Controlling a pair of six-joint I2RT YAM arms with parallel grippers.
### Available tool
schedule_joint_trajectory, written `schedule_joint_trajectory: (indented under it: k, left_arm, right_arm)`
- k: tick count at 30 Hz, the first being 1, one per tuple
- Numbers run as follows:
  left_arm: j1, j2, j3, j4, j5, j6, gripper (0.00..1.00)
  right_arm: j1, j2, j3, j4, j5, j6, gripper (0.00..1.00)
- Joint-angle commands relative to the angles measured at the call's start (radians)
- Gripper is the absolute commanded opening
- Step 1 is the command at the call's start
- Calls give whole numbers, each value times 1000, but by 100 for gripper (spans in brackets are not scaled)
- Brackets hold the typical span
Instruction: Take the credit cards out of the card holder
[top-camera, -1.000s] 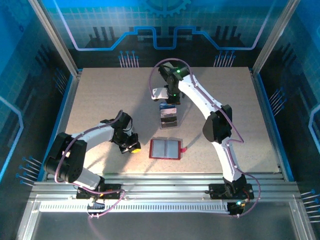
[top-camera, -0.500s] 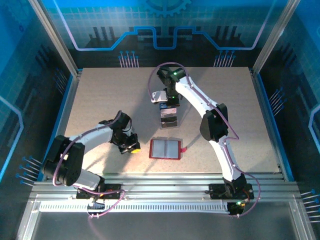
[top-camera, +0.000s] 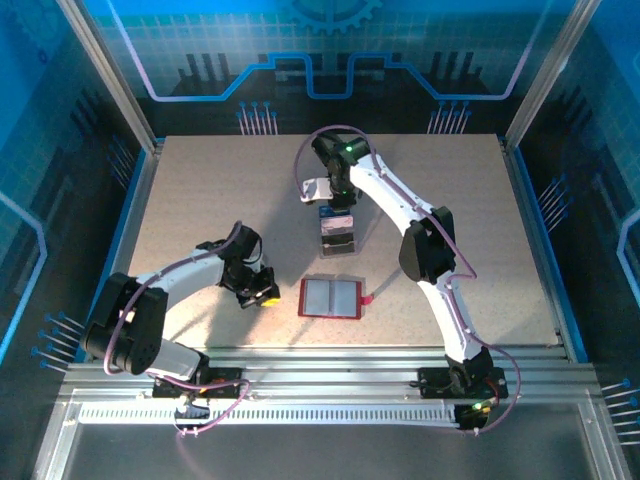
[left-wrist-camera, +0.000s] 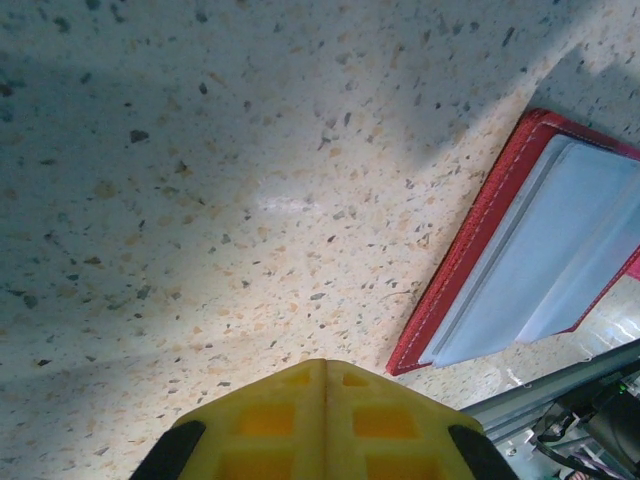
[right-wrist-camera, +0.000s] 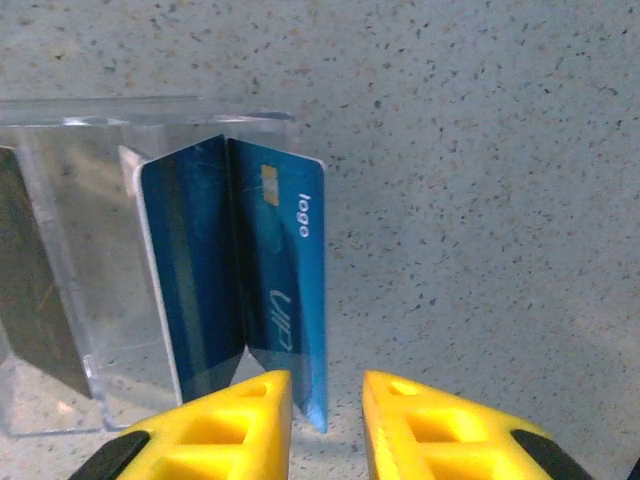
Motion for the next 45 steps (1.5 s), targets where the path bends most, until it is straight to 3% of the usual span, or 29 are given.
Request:
schedule_joint_trajectory:
  k: [1,10,18,21,45]
  left_arm:
    - [10,-24,-21,-20,13,-8,3]
    - [10,-41,-3,-15,24,-15,3]
    - [11,-36,9,-14,30,-13,4]
    - [11,-42,1,-13,32,-14,3]
    - [10,-51,-10,-21,26,-15,4]
  right_arm:
    - [6,-45,-32,49,35,-3,25]
    - [10,-143,-119,59,-23,54,30]
    - [14,-210,-280,111,-65,52,65]
    - [13,-206,-297,112,-75,51,73]
    - [10,-130,-266,182,-48,57,74]
